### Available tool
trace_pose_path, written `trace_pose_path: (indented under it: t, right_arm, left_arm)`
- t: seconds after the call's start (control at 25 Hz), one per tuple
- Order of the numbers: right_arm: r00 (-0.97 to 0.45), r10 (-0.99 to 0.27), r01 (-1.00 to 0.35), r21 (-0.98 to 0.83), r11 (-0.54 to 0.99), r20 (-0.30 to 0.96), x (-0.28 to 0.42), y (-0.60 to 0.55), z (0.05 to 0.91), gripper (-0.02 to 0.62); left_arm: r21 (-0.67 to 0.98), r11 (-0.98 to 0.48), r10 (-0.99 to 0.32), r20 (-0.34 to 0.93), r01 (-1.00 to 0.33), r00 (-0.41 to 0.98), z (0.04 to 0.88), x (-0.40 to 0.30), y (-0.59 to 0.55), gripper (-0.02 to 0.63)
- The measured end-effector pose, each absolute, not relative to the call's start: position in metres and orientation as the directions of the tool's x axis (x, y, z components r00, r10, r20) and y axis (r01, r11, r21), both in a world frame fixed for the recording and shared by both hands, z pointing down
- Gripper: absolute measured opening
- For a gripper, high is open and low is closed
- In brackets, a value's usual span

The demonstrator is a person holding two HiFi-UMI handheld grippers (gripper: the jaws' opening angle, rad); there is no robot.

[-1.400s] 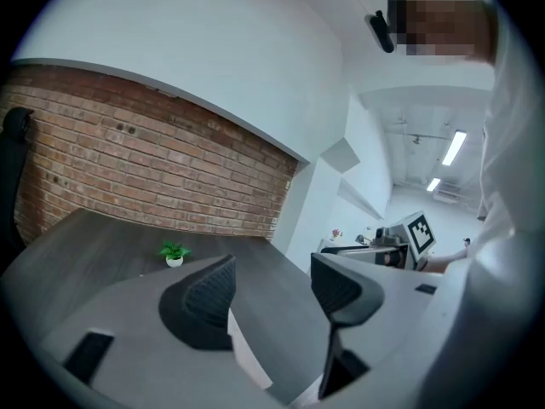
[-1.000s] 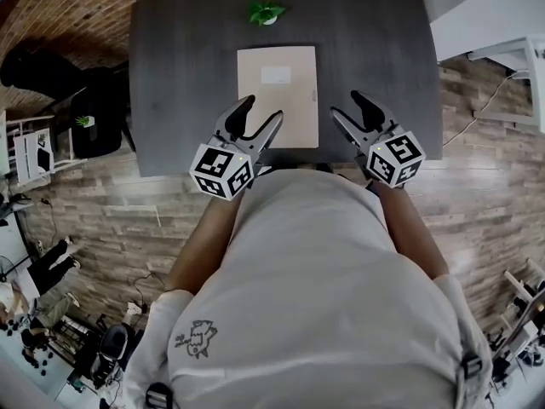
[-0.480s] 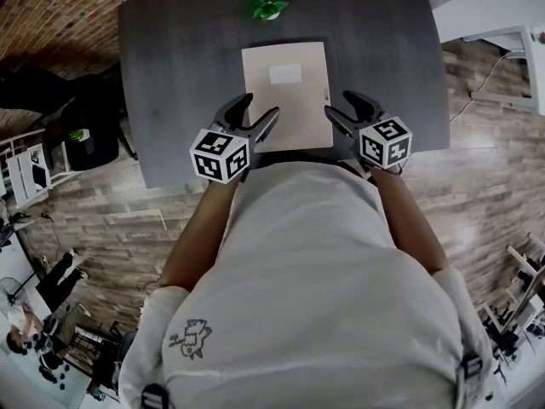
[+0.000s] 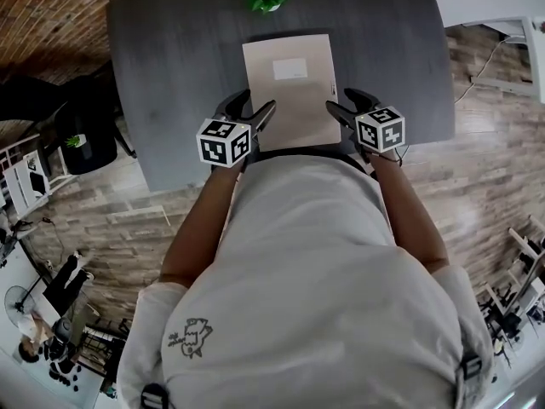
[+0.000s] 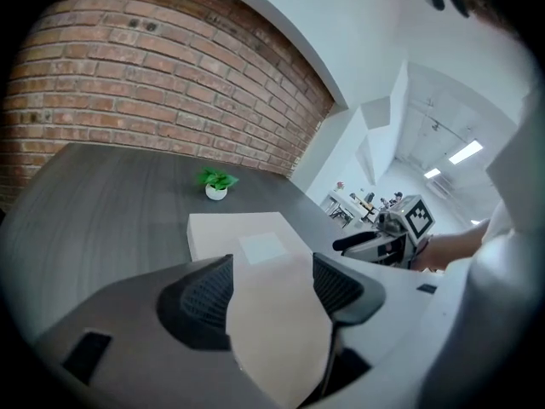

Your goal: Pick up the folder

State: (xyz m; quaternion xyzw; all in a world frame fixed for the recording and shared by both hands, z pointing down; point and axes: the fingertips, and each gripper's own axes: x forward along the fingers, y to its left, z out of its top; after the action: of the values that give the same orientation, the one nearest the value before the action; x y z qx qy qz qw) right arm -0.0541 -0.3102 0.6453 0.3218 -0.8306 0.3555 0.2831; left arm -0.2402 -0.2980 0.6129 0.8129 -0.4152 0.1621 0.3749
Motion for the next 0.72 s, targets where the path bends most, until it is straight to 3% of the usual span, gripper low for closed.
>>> trace_pose_path:
  t: [0.72]
  right_arm:
    - [-0.584,-0.203,-0.77,-0.457,0.446,0.786,-0.059,-0.303,0.718,0.288]
  left_arm:
    - [0.569,-0.225,-0.432,0.669,-0.791,0.605,0.707,-0.257,-0.281,0.295]
